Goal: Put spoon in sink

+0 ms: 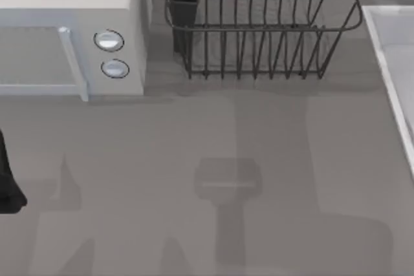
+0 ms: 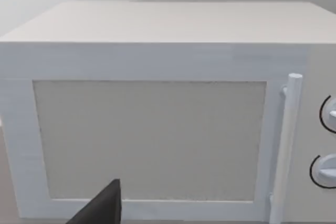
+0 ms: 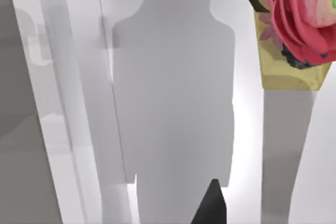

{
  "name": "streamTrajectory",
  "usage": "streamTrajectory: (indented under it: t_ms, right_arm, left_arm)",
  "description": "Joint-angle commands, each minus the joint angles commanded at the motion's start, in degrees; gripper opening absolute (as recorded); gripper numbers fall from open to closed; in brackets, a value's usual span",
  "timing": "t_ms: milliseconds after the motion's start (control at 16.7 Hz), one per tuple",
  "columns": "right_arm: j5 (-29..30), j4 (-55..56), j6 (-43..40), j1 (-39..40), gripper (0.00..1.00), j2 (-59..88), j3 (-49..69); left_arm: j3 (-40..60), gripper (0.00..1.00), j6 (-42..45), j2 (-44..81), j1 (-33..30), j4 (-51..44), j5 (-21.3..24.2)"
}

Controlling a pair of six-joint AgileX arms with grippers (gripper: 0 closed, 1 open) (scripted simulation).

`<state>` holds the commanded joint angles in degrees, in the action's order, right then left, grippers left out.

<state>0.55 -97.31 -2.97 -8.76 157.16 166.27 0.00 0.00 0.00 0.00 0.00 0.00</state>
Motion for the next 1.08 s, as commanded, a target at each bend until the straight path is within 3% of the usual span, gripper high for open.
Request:
streamTrajectory:
  t_ms: [360,780,1080]
  right_arm:
    - [-0.1,2.07,0.12,-0.34,0.0,-0.96,-2.4]
    - [-0.17,14.46,0.04,0.01,0.0,-6.34,-21.82]
    - [-0.11,17.19,0.02,0.07,0.0,-7.53,-24.9]
  left_arm:
    - [0.0,1.0,0.0,0.0,0.0,0.0,0.0]
    - [0.0,1.0,0.0,0.0,0.0,0.0,0.0]
    - [0.0,1.0,0.0,0.0,0.0,0.0,0.0]
